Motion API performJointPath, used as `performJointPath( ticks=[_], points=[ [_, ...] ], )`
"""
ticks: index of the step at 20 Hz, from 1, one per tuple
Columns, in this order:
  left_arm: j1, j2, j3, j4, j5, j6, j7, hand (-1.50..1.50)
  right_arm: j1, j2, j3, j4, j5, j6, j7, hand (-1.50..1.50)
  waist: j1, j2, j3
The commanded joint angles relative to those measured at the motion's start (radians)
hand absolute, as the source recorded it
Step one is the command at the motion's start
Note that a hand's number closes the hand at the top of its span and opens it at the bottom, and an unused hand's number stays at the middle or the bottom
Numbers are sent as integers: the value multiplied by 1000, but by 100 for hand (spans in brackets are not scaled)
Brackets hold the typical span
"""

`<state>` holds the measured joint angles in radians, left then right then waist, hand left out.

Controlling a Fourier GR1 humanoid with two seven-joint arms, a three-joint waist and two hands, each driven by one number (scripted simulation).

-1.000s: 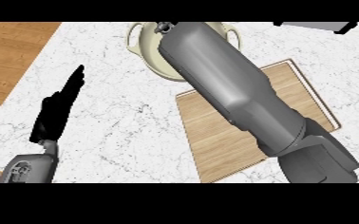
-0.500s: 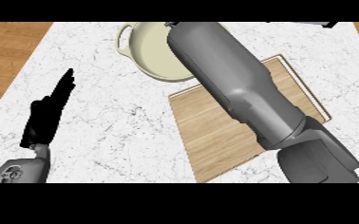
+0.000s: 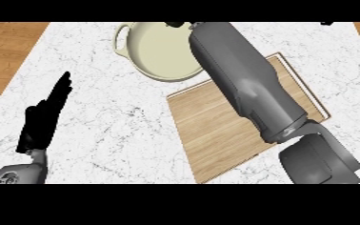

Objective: Pick the squash from the tray and place it in the pot

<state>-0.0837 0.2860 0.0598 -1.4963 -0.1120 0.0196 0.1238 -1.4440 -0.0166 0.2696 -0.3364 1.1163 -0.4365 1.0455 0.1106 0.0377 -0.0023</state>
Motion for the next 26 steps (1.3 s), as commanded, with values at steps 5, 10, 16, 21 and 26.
performJointPath(
  ticks=[5,10,16,21,26],
  points=[
    [-13,-10,2,-6,8,-1,6,0,38,-12,-114,93,-60,-195,-10,-150,9,16,2],
    [-24,-5,-1,-11,-5,3,16,0,92,1,-187,83,-123,-303,-123,-150,2,15,3],
    [-1,9,12,-20,7,-13,13,0,59,-22,-217,95,-129,-367,-196,-150,10,11,2],
    [11,-15,-9,-28,-3,-3,2,0,81,3,-246,-20,-135,-642,-284,-150,4,8,3],
    [12,-5,18,2,5,-3,-7,0,102,16,-315,-64,-236,-730,-360,-150,-9,-2,3]
  ],
)
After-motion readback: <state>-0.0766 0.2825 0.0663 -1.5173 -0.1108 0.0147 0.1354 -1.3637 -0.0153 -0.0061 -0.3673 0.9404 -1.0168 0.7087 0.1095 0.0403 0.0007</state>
